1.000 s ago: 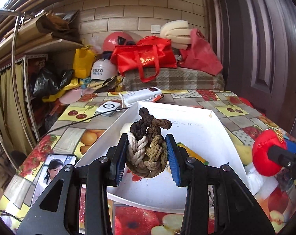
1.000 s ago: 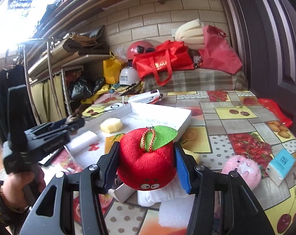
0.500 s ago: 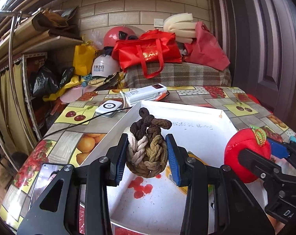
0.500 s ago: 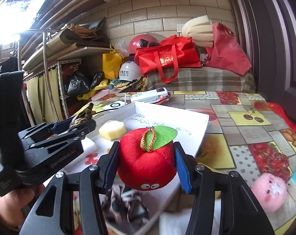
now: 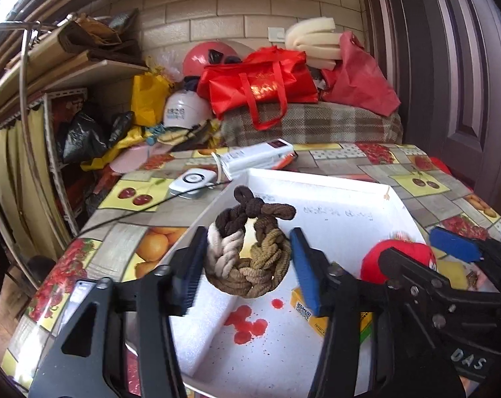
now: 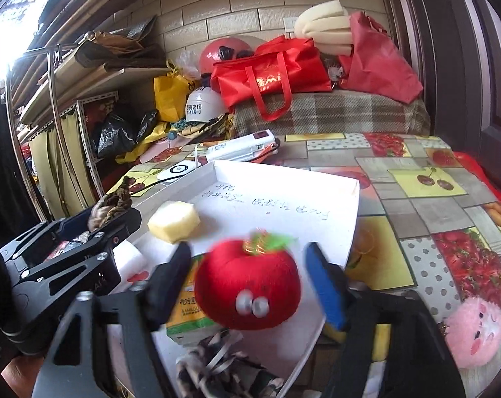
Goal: Organize soft objects
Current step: 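Carry the rope knot and apple plush into the white box and open both tools, then grasp the dark knitted yarn ball with the left tool while the right tool grasps the blue tissue pack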
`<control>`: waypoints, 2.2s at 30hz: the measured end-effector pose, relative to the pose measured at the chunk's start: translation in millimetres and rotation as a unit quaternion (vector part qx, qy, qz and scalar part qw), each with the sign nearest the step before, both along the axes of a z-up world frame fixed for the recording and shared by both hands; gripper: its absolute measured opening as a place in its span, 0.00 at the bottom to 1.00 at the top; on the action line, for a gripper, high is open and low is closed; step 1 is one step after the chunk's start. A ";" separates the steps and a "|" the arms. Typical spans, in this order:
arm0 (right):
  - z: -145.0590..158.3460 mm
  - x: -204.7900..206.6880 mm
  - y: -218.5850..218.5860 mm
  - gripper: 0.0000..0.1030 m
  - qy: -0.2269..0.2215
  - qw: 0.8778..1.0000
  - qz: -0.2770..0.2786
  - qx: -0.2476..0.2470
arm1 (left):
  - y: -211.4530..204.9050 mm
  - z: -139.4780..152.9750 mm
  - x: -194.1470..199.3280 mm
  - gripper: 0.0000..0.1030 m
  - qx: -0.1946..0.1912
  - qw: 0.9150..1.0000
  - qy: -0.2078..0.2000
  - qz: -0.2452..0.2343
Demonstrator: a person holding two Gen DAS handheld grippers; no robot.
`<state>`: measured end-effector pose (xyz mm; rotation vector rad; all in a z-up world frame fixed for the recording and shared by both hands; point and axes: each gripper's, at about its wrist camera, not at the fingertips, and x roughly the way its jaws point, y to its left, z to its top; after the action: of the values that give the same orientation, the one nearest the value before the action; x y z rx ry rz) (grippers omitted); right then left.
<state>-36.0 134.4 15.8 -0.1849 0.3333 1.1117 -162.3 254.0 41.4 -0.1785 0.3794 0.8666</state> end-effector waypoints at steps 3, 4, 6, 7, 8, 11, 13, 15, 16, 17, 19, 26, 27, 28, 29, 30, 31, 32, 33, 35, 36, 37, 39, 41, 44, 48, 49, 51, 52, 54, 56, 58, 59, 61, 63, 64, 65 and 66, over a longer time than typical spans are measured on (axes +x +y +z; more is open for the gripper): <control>2.3 -4.2 -7.2 0.82 -0.015 1.000 -0.007 0.019 | -1.3 3.4 -10.6 0.92 0.014 0.999 -0.022 0.034; 3.0 -6.3 -9.3 0.83 -0.021 0.999 -0.008 0.024 | 0.2 4.0 -15.2 1.00 0.012 0.998 -0.031 0.045; 4.6 -9.6 -11.4 0.85 -0.031 0.999 -0.007 0.032 | 4.5 4.2 -21.1 1.00 0.005 0.998 -0.042 0.056; 5.0 -12.1 -12.0 0.91 -0.038 0.999 -0.007 0.033 | 5.1 4.1 -22.6 1.00 0.004 0.997 -0.045 0.056; 5.8 -13.7 -11.7 0.97 -0.043 0.998 -0.007 0.035 | 5.1 3.9 -23.8 1.00 0.005 0.997 -0.047 0.060; 7.6 -16.9 -13.3 1.00 -0.055 0.998 -0.005 0.043 | 3.5 4.5 -27.5 1.00 0.011 0.996 -0.054 0.068; 8.7 -20.0 -16.4 1.00 -0.065 0.996 -0.007 0.053 | 1.9 5.5 -27.6 1.00 0.017 0.996 -0.056 0.069; 9.7 -22.9 -19.8 1.00 -0.074 0.995 -0.007 0.063 | 0.0 5.6 -28.7 1.00 0.023 0.996 -0.058 0.068; 10.2 -24.5 -21.4 1.00 -0.078 0.995 -0.006 0.067 | -1.2 6.0 -29.0 1.00 0.026 0.996 -0.059 0.068; 10.5 -25.4 -22.2 1.00 -0.080 0.994 -0.005 0.068 | -2.3 6.2 -29.6 1.00 0.029 0.995 -0.061 0.068; 10.1 -25.8 -22.9 1.00 -0.079 0.995 -0.002 0.067 | -4.2 6.8 -30.9 1.00 0.034 0.995 -0.064 0.069; 8.1 -27.8 -36.6 1.00 -0.066 0.995 0.008 0.073 | -7.2 7.4 -38.7 1.00 0.028 0.994 -0.076 0.068; 7.6 -28.0 -39.3 1.00 -0.063 0.995 0.010 0.074 | -7.8 7.0 -41.5 1.00 0.023 0.994 -0.080 0.067; 7.3 -28.2 -42.5 1.00 -0.060 0.995 0.012 0.075 | -8.1 6.7 -44.1 1.00 0.019 0.994 -0.084 0.068; 6.8 -29.0 -45.7 1.00 -0.057 0.995 0.014 0.075 | -8.0 6.5 -47.3 1.00 0.012 0.994 -0.090 0.067; 6.6 -28.7 -50.8 1.00 -0.052 0.996 0.018 0.076 | -7.5 5.9 -50.2 1.00 0.004 0.993 -0.096 0.065; 6.3 -28.8 -55.3 1.00 -0.048 0.996 0.021 0.077 | -6.9 5.0 -53.7 1.00 -0.006 0.993 -0.105 0.062; 6.1 -28.3 -60.0 1.00 -0.044 0.996 0.023 0.079 | -6.4 4.0 -57.6 1.00 -0.018 0.992 -0.114 0.060; 6.8 -26.0 -70.0 1.00 -0.037 0.995 0.026 0.086 | -6.0 3.2 -61.7 1.00 -0.030 0.990 -0.124 0.056; 9.7 -24.1 -88.7 1.00 -0.036 0.993 0.030 0.109 | -6.7 1.4 -68.5 1.00 -0.052 0.987 -0.144 0.047; 13.2 -22.0 -107.2 1.00 -0.045 0.989 0.032 0.136 | -8.1 0.8 -70.7 1.00 -0.058 0.986 -0.151 0.043; 15.1 -21.7 -121.3 1.00 -0.057 0.986 0.027 0.157 | -10.5 0.8 -72.1 1.00 -0.061 0.985 -0.156 0.036; 19.8 -20.2 -149.2 1.00 -0.088 0.978 0.005 0.189 | -18.2 3.4 -72.5 1.00 -0.053 0.986 -0.158 0.023; 21.2 -11.3 -182.5 1.00 -0.120 0.966 -0.047 0.223 | -27.6 7.7 -70.5 1.00 -0.038 0.986 -0.162 -0.003; 26.3 21.2 -206.5 1.00 -0.088 0.969 -0.099 0.207 | -52.9 15.9 -63.4 1.00 0.005 0.985 -0.166 -0.054; 24.8 91.4 -234.1 1.00 -0.027 0.977 -0.152 0.149 | -84.5 20.4 -52.0 1.00 0.007 0.976 -0.163 -0.146; 24.0 106.3 -237.7 1.00 -0.020 0.976 -0.173 0.129 | -94.7 21.1 -44.7 1.00 0.000 0.972 -0.154 -0.179; 21.0 127.7 -242.4 1.00 -0.005 0.976 -0.196 0.098 | -112.0 20.9 -28.4 1.00 -0.011 0.966 -0.124 -0.226; 19.0 141.2 -242.2 1.00 0.006 0.976 -0.207 0.073 | -119.6 19.7 -19.9 1.00 -0.018 0.963 -0.106 -0.246; 15.0 153.6 -240.3 1.00 0.022 0.975 -0.216 0.048 | -134.0 15.1 1.0 1.00 -0.040 0.955 -0.064 -0.286; 9.2 162.7 -239.7 1.00 0.050 0.975 -0.214 0.030 | -150.2 11.6 18.7 1.00 -0.054 0.944 -0.032 -0.325; 3.4 168.6 -232.6 1.00 0.067 0.977 -0.201 0.004 | -166.9 12.2 27.0 1.00 -0.044 0.933 -0.019 -0.356; 1.1 168.7 -226.8 1.00 0.068 0.980 -0.189 -0.011 | -174.8 11.2 30.1 1.00 -0.042 0.929 -0.013 -0.368; -0.1 165.8 -221.0 1.00 0.055 0.983 -0.172 -0.030 | -185.7 9.2 41.9 1.00 -0.043 0.921 0.007 -0.386; -1.0 162.8 -208.4 1.00 0.037 0.985 -0.159 -0.053 | -193.5 6.7 56.7 1.00 -0.048 0.914 0.028 -0.402; -3.5 165.4 -198.9 1.00 0.031 0.984 -0.157 -0.073 | -197.2 4.7 61.8 0.99 -0.048 0.912 0.036 -0.405; -5.4 168.0 -193.0 1.00 0.032 0.983 -0.157 -0.084 | -200.2 3.1 68.0 0.99 -0.048 0.911 0.044 -0.408; -8.0 174.5 -184.8 1.00 0.037 0.982 -0.157 -0.098 | -202.2 1.8 75.1 0.99 -0.048 0.909 0.052 -0.411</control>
<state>138.5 -50.4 7.8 -0.2560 0.5204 0.7734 -87.2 51.8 43.2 -0.0472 0.5411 0.0203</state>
